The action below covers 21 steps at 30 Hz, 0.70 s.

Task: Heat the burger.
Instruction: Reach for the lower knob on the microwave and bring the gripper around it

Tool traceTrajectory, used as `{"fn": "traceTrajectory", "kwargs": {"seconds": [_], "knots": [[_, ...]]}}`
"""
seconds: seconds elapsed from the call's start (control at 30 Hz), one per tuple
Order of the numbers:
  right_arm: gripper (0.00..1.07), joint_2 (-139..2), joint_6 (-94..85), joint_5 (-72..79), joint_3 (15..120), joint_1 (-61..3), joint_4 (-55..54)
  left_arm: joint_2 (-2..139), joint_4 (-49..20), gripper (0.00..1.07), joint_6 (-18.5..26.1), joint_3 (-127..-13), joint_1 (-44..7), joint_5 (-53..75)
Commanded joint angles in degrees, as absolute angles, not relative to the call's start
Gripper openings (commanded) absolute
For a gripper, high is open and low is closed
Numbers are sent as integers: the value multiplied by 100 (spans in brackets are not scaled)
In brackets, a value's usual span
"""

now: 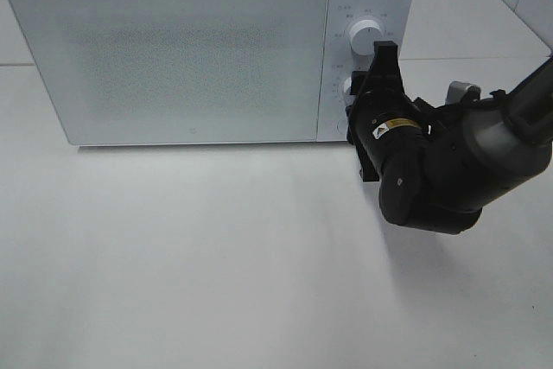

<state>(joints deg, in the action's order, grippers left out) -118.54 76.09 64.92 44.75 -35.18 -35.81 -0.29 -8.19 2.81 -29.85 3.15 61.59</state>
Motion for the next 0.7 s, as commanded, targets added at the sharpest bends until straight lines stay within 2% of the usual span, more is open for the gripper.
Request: {"fn": "traceTrajectory", "kwargs": {"seconds": [0.03, 0.07, 0.37, 0.7], "knots": [[33, -11746, 7426, 7638, 4670, -3478, -3753, -138, -814, 98, 275, -2962, 338, 6142], [38, -11746, 7408, 7620, 4670, -3478, -3822, -138, -814, 98, 275, -2962, 338, 6142], [48, -11746, 7271, 7592, 4670, -3478, -3994, -138, -814, 98, 275, -2962, 338, 6142], [64, -11746, 7065, 7523, 4670, -3489, -3902, -138, -814, 98, 275, -2962, 338, 6142]]}}
